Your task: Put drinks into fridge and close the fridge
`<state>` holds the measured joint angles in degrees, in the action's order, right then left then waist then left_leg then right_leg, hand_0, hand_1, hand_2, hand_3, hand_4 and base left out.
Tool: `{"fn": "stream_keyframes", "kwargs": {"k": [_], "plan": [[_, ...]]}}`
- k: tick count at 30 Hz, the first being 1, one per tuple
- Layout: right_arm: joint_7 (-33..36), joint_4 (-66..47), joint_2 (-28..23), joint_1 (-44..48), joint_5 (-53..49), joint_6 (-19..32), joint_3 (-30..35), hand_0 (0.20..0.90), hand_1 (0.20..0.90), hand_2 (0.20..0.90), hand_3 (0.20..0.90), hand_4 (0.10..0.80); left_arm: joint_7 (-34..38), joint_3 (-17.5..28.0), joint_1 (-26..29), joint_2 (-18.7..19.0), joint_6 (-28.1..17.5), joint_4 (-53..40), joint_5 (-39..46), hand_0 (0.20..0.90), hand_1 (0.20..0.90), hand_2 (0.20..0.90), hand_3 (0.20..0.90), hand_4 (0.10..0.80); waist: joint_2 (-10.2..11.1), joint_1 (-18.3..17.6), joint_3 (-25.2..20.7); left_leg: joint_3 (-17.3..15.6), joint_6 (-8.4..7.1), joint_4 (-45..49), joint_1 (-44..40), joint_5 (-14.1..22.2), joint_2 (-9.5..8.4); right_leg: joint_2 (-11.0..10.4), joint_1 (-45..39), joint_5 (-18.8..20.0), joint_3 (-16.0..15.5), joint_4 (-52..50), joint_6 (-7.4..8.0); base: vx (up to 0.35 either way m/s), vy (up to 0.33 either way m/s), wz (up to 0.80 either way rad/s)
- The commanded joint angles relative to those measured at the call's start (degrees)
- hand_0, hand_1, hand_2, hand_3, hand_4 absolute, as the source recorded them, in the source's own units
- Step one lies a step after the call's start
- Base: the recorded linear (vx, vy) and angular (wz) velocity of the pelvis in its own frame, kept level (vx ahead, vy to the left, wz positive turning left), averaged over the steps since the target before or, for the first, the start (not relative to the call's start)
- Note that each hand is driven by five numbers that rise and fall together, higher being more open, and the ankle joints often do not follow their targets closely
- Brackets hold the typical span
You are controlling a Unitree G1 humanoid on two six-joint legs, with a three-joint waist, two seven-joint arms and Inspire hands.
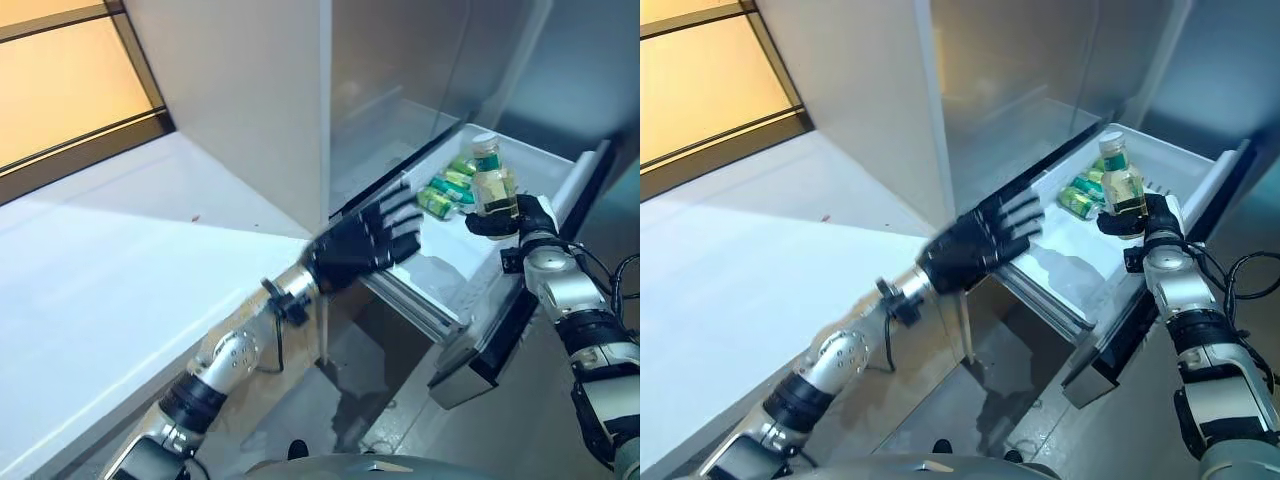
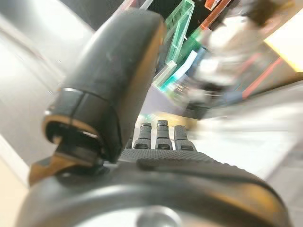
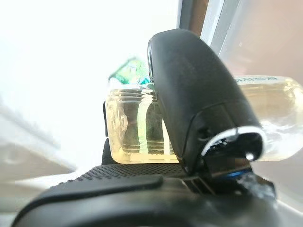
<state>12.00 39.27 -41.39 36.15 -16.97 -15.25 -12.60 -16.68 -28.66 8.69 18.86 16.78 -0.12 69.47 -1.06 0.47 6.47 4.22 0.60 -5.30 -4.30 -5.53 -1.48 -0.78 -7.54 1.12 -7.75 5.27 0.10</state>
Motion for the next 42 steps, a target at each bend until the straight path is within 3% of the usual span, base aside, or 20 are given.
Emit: {"fn": "stream_keyframes", "kwargs": {"k": [1,5,11,18,24,35,36,38,42], "plan": [[2.2,1.8,-7.7,17.5,-0.1,8.2,-0.9,0.300,0.300,0.300,0.200,0.100,-7.4,-2.6,-2.4,-0.5,2.0,-1.1,9.2,0.900,0.900,0.900,0.900,0.800,3.6,3.2,-5.2,-2.1,0.21,0.3,-1.2,5.1,-0.18,0.1,0.2,0.7,-0.2,-0.6,0.64,-0.001,0.017,0.26],[0.7,5.8,-8.7,20.2,1.7,7.1,-3.1,0.300,0.300,0.300,0.200,0.100,-9.8,-2.8,-5.5,0.4,2.8,5.1,7.3,0.900,0.900,0.900,0.900,0.800,2.8,4.3,-3.7,-1.8,-0.18,0.3,0.2,4.3,0.03,0.0,1.1,0.7,-1.5,-0.6,0.50,-0.037,0.017,0.24],[-7.9,14.0,-10.7,23.3,5.4,0.4,-7.9,0.300,0.300,0.300,0.200,0.100,-13.6,-2.2,-6.8,1.2,-0.2,15.5,-1.4,0.900,0.900,0.900,0.900,0.800,2.0,5.7,-0.6,-0.5,-0.38,0.3,3.2,2.7,0.22,-0.1,3.7,0.7,-2.3,-1.4,0.12,-0.102,-0.007,0.22],[-17.4,26.0,-11.1,26.5,9.7,-2.8,-13.7,0.300,0.300,0.300,0.200,0.100,-14.9,-0.2,-5.1,0.9,-8.9,33.2,-13.4,0.900,0.900,0.900,0.900,0.800,2.4,7.5,4.6,1.2,-0.24,0.3,5.7,1.4,0.42,0.1,5.8,1.0,-2.5,-2.0,-0.17,-0.088,-0.051,0.13],[-18.5,29.0,-9.8,26.1,10.9,-5.0,-14.9,0.300,0.300,0.300,0.200,0.100,-12.3,2.7,-3.3,1.3,-12.8,41.6,-18.8,0.900,0.900,0.900,0.900,0.800,2.8,8.4,7.9,2.3,-0.01,0.3,7.4,0.9,0.34,0.4,7.7,1.4,-2.3,-2.3,-0.15,-0.060,-0.056,0.06],[-20.5,29.9,-7.3,25.5,14.7,-7.1,-15.9,0.300,0.300,0.300,0.200,0.100,-8.7,7.3,-0.1,1.4,-14.8,49.4,-21.7,0.900,0.900,0.900,0.900,0.800,3.3,8.7,11.9,2.5,0.08,0.3,10.0,0.7,-0.02,0.6,10.7,2.0,-1.7,-2.6,-0.03,-0.047,-0.026,0.02],[-20.7,30.0,-7.1,25.5,15.4,-7.3,-16.3,0.568,0.568,0.568,0.513,0.413,-8.8,7.3,0.0,1.4,-14.9,49.7,-22.2,0.900,0.900,0.900,0.900,0.800,3.3,8.7,12.1,2.4,0.06,0.3,10.2,0.6,-0.06,0.6,10.9,2.1,-1.7,-2.6,0.00,0.000,0.000,0.00],[-21.7,30.5,-6.9,25.8,16.5,-7.4,-17.1,0.900,0.900,0.900,0.900,0.800,-9.0,7.2,0.2,1.6,-15.3,50.3,-22.4,0.900,0.900,0.900,0.900,0.800,3.2,8.8,12.4,2.4,0.03,0.3,10.4,0.5,-0.15,0.7,11.1,2.2,-1.8,-2.6,0.02,0.000,0.000,0.00],[-21.7,30.7,-6.2,26.4,16.9,-7.6,-17.7,0.900,0.900,0.900,0.900,0.800,-7.3,7.7,0.8,1.6,-16.3,50.8,-22.7,0.900,0.900,0.900,0.900,0.800,3.1,9.0,12.9,2.4,0.01,0.3,10.9,0.5,-0.31,0.6,11.7,2.2,-2.0,-2.8,-0.02,-0.024,0.002,0.00]]}}
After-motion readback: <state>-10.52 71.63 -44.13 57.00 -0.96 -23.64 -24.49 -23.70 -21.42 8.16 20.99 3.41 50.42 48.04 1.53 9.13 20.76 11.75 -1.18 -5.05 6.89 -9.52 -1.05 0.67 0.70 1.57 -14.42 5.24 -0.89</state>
